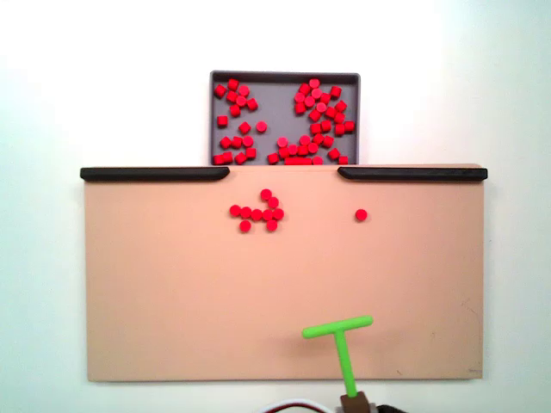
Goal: Gather the right side granules
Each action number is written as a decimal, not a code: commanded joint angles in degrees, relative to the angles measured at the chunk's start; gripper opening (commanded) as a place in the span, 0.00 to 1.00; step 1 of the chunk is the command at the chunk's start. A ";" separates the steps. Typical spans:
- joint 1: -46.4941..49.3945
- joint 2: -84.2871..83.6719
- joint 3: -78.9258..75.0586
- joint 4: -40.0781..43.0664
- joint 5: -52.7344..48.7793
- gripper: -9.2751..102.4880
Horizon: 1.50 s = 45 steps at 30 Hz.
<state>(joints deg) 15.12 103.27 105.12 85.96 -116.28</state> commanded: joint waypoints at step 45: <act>9.05 -38.85 -44.74 0.44 -79.45 0.08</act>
<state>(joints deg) 23.91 63.90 62.58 86.13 -184.22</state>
